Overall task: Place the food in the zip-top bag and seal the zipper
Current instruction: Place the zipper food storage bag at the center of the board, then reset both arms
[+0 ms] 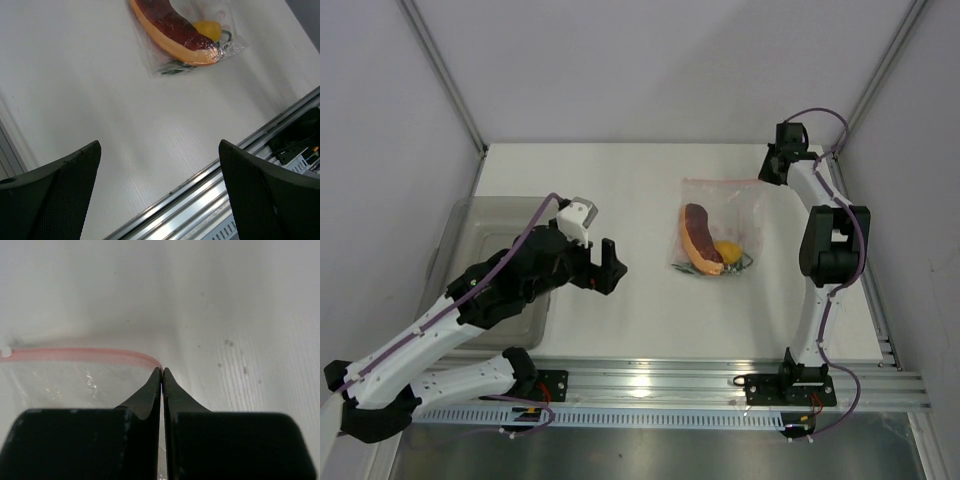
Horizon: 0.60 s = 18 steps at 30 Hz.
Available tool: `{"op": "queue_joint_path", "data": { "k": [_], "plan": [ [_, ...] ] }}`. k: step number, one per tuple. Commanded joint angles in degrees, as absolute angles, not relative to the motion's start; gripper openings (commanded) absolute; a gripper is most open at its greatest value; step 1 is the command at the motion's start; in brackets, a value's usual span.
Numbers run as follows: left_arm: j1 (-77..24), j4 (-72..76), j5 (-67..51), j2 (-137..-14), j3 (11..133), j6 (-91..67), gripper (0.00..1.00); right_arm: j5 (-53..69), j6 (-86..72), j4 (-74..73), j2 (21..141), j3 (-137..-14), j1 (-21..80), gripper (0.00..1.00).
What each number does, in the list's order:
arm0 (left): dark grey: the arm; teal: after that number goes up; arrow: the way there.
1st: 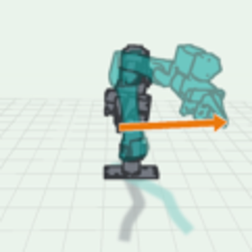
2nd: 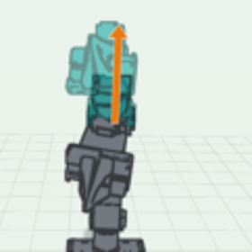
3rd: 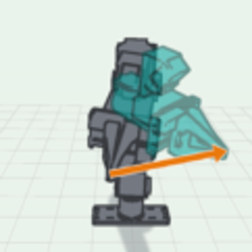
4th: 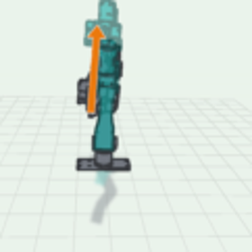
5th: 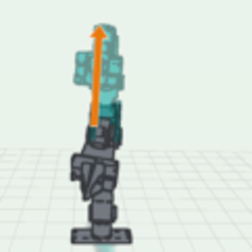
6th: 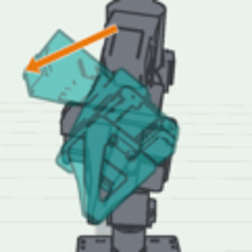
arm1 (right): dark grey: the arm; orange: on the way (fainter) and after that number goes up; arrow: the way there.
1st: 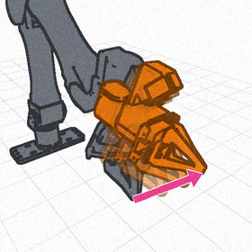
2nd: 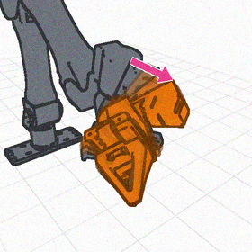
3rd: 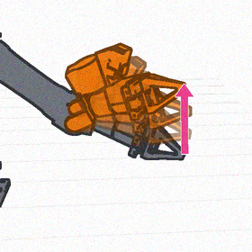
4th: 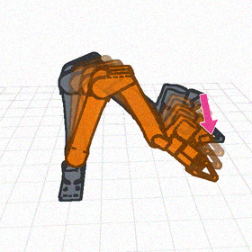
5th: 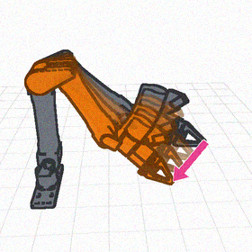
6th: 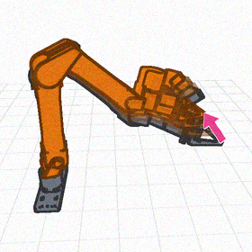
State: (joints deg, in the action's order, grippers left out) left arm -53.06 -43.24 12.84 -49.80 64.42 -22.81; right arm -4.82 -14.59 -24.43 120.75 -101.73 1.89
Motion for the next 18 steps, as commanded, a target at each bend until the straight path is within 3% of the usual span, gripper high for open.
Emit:
{"op": "queue_joint_path", "data": {
  "k": [1,3,4,6,9,13,18],
  "plan": [
    [-52.73,-40.08,11.95,-50.27,63.2,-21.36,0.99,-7.65,-13.71,-27.25,120.85,-104.5,0.61,0.01],
    [-52.65,-38.94,11.69,-50.45,62.49,-21.36,1.0,-7.65,-13.01,-27.51,120.15,-104.59,0.53,0.13],
    [-52.65,-38.94,11.52,-50.71,62.49,-21.62,0.99,-7.65,-12.83,-27.94,119.8,-104.68,0.53,0.33],
    [-52.47,-38.5,11.43,-51.41,62.66,-21.97,0.99,-8.78,-12.83,-28.56,117.53,-104.33,0.62,0.55],
    [-51.51,-39.02,10.55,-52.99,63.36,-22.58,0.99,-11.16,-13.53,-29.53,114.27,-102.57,1.93,0.99],
    [-50.28,-39.11,9.32,-53.7,63.55,-23.11,1.0,-12.57,-16.26,-34.52,107.08,-99.41,4.13,0.99],
    [-48.43,-39.11,9.05,-53.44,62.76,-24.52,1.0,-15.9,-20.47,-37.08,96.96,-87.12,10.89,0.99]
  ]
}}
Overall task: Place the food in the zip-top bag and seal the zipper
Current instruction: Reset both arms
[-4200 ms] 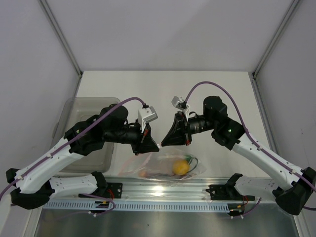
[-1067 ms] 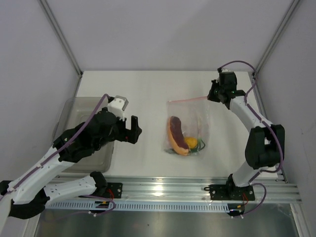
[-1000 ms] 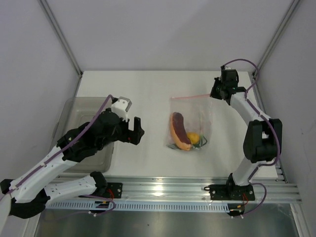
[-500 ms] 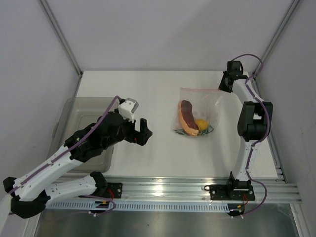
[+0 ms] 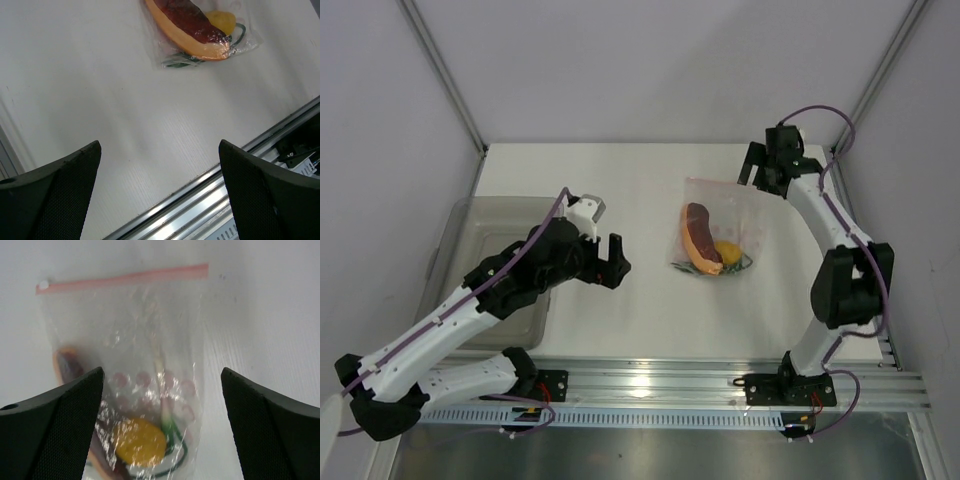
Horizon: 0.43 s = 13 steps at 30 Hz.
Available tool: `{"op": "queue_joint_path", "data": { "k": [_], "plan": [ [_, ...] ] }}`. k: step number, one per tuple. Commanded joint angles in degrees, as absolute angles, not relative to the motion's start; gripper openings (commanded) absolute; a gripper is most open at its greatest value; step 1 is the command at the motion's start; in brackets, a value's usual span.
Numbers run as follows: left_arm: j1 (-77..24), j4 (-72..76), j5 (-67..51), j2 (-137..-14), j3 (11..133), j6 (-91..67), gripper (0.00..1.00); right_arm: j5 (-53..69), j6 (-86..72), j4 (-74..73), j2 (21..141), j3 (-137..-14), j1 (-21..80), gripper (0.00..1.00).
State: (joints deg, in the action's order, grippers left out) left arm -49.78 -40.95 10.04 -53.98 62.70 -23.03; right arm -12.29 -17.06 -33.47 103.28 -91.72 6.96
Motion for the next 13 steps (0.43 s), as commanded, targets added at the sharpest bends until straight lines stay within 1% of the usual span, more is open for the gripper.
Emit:
{"op": "queue_joint_path", "data": {
  "k": [1,4,5,7,8,9,10,11,13],
  "plan": [
    [-47.47,-38.68,7.92,-53.18,62.14,-24.96,0.99,-16.95,-23.09,-37.52,93.29,-82.75,12.38,1.0],
    [-45.01,-37.62,6.24,-52.56,60.65,-26.8,0.99,-18.01,-27.75,-38.41,86.69,-74.75,20.37,0.99],
    [-44.48,-37.44,5.2,-52.38,60.04,-27.24,0.99,-18.28,-28.56,-38.32,85.09,-72.71,25.61,1.0],
    [-43.25,-36.74,4.4,-51.68,59.33,-28.03,1.0,-21.26,-30.23,-37.8,81.49,-68.84,31.17,0.99],
    [-43.07,-36.65,4.48,-51.42,58.8,-28.73,0.99,-22.49,-32.41,-36.84,77.3,-64.73,33.72,0.99],
    [-42.72,-36.56,4.48,-50.98,58.36,-29.09,0.99,-22.85,-33.65,-36.22,75.08,-62.6,38.36,0.99],
    [-42.63,-36.56,4.48,-50.45,57.84,-29.53,0.99,-22.76,-34.36,-35.08,72.62,-60.32,40.41,0.99],
    [-42.37,-36.48,4.4,-48.97,56.79,-30.4,1.0,-22.76,-35.41,-33.15,67.46,-57.94,42.26,0.99],
    [-41.57,-35.34,2.73,-47.12,55.03,-31.63,1.0,-22.24,-37.79,-30.51,62.34,-51.09,46.92,1.0]
  ]
}}
